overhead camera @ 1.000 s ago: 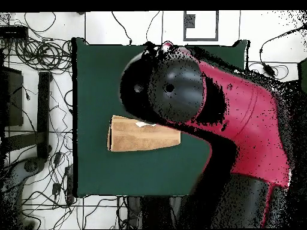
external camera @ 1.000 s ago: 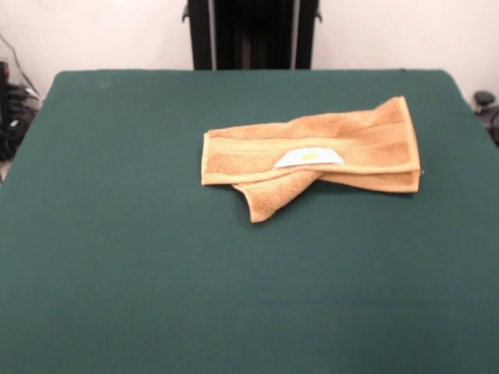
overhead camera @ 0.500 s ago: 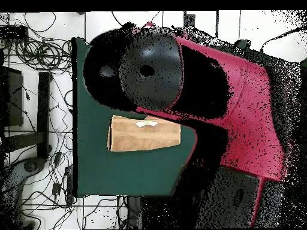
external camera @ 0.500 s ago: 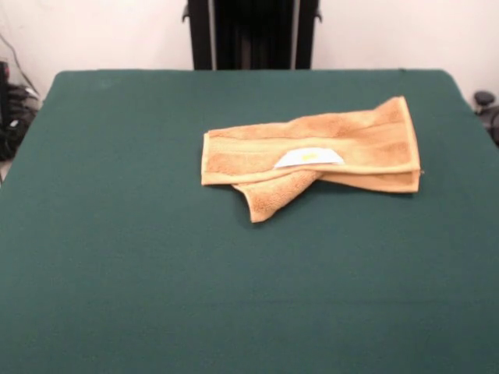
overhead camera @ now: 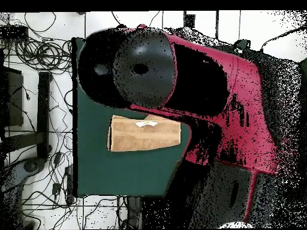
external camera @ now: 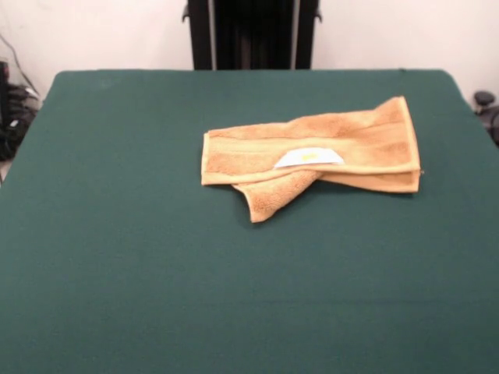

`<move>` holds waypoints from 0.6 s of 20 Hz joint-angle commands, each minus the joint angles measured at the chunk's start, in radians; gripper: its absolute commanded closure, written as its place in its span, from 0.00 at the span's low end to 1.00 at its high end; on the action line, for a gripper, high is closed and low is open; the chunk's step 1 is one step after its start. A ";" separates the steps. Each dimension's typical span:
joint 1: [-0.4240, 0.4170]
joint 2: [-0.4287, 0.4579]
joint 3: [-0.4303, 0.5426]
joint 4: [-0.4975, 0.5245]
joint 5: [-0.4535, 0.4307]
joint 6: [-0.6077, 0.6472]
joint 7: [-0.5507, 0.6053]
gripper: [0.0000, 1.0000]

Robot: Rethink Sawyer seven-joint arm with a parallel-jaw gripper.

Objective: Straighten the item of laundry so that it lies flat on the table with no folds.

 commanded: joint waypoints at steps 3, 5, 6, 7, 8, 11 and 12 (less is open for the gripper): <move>0.002 0.084 0.158 0.229 0.018 -0.008 0.020 0.00; 0.005 0.084 0.154 0.245 0.007 -0.029 0.025 0.00; 0.005 0.083 0.153 0.251 0.002 -0.036 0.025 0.00; 0.005 0.083 0.152 0.256 -0.003 -0.043 0.026 0.00; 0.003 0.080 0.156 0.266 -0.005 -0.058 0.024 0.00; -0.005 0.073 0.170 0.304 0.001 -0.099 0.022 0.00; -0.007 0.071 0.172 0.312 -0.002 -0.111 0.018 0.00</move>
